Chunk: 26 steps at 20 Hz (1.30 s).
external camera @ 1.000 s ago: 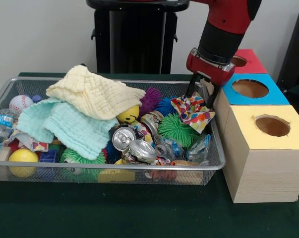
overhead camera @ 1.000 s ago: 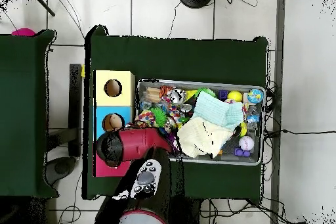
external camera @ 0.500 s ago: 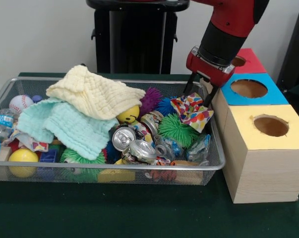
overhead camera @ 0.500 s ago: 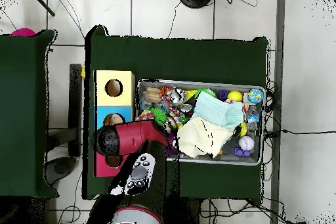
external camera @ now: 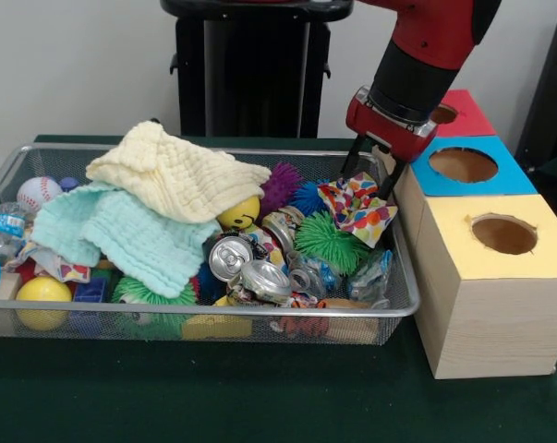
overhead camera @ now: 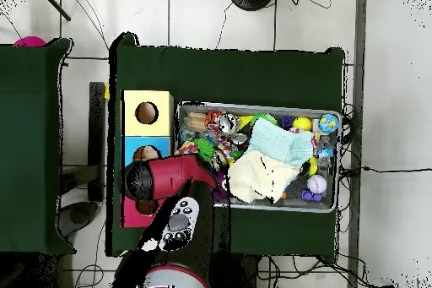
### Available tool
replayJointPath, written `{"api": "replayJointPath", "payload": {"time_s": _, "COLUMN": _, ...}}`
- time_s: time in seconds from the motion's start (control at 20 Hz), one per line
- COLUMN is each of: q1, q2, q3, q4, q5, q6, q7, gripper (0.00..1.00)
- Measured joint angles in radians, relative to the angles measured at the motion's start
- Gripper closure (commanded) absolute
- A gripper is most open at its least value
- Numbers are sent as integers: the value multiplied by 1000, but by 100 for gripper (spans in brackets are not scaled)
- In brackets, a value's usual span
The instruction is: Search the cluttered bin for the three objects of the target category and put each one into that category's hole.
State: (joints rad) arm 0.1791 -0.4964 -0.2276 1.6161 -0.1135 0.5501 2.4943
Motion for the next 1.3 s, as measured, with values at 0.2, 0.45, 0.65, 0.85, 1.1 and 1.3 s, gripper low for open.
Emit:
{"api": "replayJointPath", "payload": {"time_s": 0.2, "q1": 0, "q2": 0, "q3": 0, "q4": -2, "q5": -7, "q6": 0, "q7": 0, "gripper": 0}}
{"api": "replayJointPath", "payload": {"time_s": 0.45, "q1": 0, "q2": 0, "q3": 2, "q4": -9, "q5": -24, "q6": 4, "q7": 0, "gripper": 0}}
{"api": "replayJointPath", "payload": {"time_s": 0.65, "q1": -1, "q2": 0, "q3": 5, "q4": -12, "q5": -33, "q6": 6, "q7": 0, "gripper": 0}}
{"api": "replayJointPath", "payload": {"time_s": 0.85, "q1": 0, "q2": 1, "q3": 5, "q4": -18, "q5": -46, "q6": 11, "q7": 0, "gripper": 0}}
{"api": "replayJointPath", "payload": {"time_s": 1.1, "q1": 5, "q2": 4, "q3": 6, "q4": -35, "q5": -71, "q6": 32, "q7": 0, "gripper": 0}}
{"api": "replayJointPath", "payload": {"time_s": 1.3, "q1": 8, "q2": 7, "q3": 6, "q4": -49, "q5": -84, "q6": 53, "q7": 0, "gripper": 100}}
